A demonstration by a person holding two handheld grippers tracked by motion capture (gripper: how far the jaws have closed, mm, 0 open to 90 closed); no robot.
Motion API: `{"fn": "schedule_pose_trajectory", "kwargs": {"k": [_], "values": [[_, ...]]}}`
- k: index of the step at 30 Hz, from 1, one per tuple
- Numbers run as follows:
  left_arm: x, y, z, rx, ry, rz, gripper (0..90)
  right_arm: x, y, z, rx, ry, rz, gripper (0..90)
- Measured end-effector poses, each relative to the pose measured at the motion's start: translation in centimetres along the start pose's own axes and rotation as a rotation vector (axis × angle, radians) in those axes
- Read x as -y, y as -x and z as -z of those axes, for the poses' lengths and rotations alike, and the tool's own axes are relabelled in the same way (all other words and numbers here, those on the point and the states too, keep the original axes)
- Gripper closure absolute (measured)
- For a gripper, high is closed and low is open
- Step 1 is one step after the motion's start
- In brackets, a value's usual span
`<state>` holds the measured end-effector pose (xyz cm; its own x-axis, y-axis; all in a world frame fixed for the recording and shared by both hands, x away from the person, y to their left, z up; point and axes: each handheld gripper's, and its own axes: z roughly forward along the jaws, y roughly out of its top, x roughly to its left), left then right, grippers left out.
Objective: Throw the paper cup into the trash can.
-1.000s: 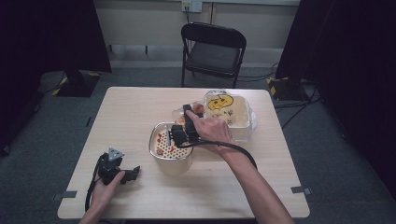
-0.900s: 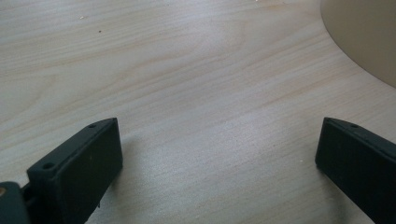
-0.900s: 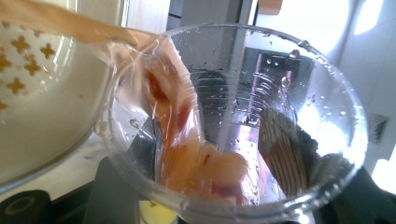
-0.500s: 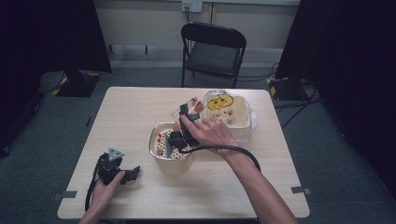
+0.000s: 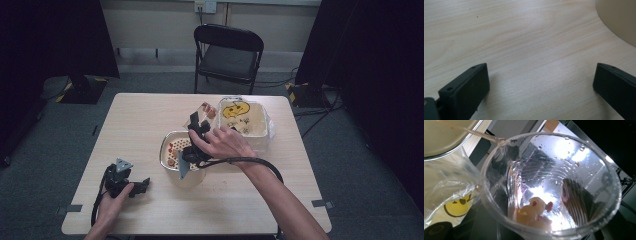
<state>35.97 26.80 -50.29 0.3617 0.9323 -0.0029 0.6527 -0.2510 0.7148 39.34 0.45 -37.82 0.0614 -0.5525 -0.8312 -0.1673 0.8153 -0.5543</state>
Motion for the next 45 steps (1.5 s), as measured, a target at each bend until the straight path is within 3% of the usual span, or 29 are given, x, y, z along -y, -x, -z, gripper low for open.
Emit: {"fn": "schedule_pose_trajectory", "kwargs": {"k": [1,12,13,14,18,21,24,28,35,42,45], "values": [[0.0,0.0,0.0,0.000,-0.002,-0.005,0.0,0.0,0.4,0.2,0.012,0.000,0.070,46.9],[0.0,0.0,0.0,0.002,-0.001,-0.004,0.0,0.2,1.0,0.1,0.000,0.000,0.073,47.0],[0.0,0.0,0.0,0.002,-0.001,-0.003,0.0,0.3,1.0,0.1,-0.006,-0.001,0.051,47.0],[0.0,0.0,0.0,0.004,-0.001,-0.002,0.0,0.3,0.8,0.1,-0.003,-0.003,-0.005,47.0],[0.0,0.0,0.0,0.004,-0.001,0.000,0.0,0.7,1.3,0.0,-0.023,0.008,-0.066,47.1],[0.0,0.0,0.0,0.003,-0.001,0.000,0.0,1.2,1.7,-0.2,-0.056,0.027,-0.207,47.2],[0.0,0.0,0.0,-0.003,-0.001,-0.006,0.0,1.9,2.3,-0.5,-0.107,0.069,-0.395,47.1],[0.0,0.0,0.0,-0.002,-0.001,-0.004,0.0,2.9,3.0,-1.1,-0.219,0.124,-0.696,46.8],[0.0,0.0,0.0,0.001,-0.001,-0.003,0.0,4.4,3.1,-2.2,-0.353,0.236,-1.149,46.8],[0.0,0.0,0.0,-0.002,-0.002,-0.006,0.0,6.2,2.9,-3.2,-0.435,0.340,-1.477,46.3],[0.0,0.0,0.0,-0.001,-0.002,-0.006,0.0,6.5,2.9,-3.5,-0.461,0.383,-1.584,46.3]]}}
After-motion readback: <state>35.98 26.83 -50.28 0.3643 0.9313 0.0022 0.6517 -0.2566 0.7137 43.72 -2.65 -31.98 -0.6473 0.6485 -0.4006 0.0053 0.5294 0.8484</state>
